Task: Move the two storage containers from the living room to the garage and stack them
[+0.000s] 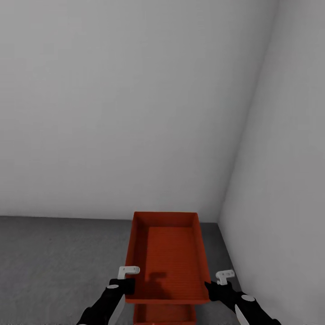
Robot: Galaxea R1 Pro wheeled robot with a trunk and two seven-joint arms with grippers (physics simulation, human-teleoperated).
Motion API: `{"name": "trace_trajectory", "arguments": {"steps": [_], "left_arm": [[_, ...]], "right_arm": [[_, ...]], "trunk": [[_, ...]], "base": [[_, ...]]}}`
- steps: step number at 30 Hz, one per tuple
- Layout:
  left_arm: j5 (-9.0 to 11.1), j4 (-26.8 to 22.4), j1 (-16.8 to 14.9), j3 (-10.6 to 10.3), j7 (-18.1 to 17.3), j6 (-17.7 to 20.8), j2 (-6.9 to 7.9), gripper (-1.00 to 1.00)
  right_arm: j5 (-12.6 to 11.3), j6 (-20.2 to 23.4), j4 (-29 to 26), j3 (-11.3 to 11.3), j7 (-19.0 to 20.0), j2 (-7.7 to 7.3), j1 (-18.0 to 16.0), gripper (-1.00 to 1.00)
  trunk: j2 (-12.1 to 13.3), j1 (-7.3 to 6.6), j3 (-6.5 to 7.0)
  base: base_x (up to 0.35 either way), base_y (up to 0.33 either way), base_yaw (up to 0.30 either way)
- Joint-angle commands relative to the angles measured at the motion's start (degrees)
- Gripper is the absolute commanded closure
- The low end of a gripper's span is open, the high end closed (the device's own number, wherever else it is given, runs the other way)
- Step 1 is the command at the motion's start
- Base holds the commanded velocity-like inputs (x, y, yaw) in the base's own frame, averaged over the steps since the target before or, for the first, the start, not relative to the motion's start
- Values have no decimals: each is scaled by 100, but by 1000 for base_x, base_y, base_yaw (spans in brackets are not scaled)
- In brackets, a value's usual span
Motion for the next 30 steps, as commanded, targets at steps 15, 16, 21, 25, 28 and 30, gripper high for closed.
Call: {"name": "trace_trajectory", "arguments": {"steps": [15, 16, 21, 25, 28, 30], "left_arm": [[-153, -244, -7, 378, 32, 49, -7, 100], [-153, -244, -7, 378, 32, 49, -7, 100], [-153, -244, -7, 378, 32, 49, -7, 100], [-153, -244, -7, 378, 32, 49, -8, 100], [-153, -244, -7, 378, 32, 49, -7, 100], [-153, -244, -7, 378, 32, 49, -7, 100]], "right_arm": [[5, 21, -11, 51, 8, -6, 3, 100], [5, 21, -11, 51, 8, -6, 3, 100], [9, 14, -11, 51, 0, -6, 3, 100], [13, 13, -11, 51, 6, -6, 3, 100], [13, 13, -11, 52, 4, -6, 3, 100], [13, 13, -11, 55, 7, -6, 3, 100]], "trunk": [[-609, 331, -416], [-649, 352, -443], [-849, 462, -579], [-970, 528, -668], [-970, 528, -674], [-1050, 572, -711]], "base": [[0, 0, -15], [0, 0, -4], [0, 0, -1], [0, 0, 0], [0, 0, 0], [0, 0, 0]]}}
